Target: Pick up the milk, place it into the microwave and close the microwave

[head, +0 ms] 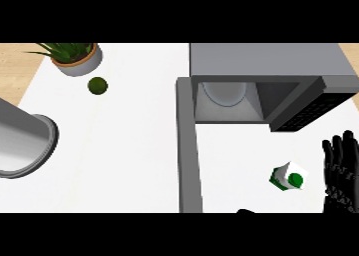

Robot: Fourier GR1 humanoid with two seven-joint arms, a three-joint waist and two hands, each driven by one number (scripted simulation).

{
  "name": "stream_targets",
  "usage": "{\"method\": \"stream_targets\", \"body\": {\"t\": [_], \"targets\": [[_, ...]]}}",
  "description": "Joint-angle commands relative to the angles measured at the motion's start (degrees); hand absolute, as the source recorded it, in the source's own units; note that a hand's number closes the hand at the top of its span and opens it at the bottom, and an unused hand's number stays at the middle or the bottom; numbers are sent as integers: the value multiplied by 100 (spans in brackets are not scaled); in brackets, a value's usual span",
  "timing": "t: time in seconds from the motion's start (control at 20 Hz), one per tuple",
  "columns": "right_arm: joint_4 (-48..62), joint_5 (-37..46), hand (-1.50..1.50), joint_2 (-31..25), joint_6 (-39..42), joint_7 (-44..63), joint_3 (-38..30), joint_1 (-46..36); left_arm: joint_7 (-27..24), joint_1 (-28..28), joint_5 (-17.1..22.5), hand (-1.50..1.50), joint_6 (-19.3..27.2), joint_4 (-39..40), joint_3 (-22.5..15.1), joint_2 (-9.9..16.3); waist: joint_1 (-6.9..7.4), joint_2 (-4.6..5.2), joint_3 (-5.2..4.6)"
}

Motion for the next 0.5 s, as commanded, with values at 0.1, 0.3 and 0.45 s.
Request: {"method": "stream_targets", "body": {"t": [0.1,0.3,0.45], "targets": [[632,-825,-150,-179,-45,-978,-460,416,139,390,677,-150,-439,-123,598,139,0,0,3],[1099,-990,-150,-85,-86,-1115,-666,197,-56,545,524,-150,-601,-162,684,-120,0,3,1],[1534,-1433,-150,-59,-101,-1605,-905,172,170,440,612,-150,-601,-275,613,-145,-11,5,2]]}}
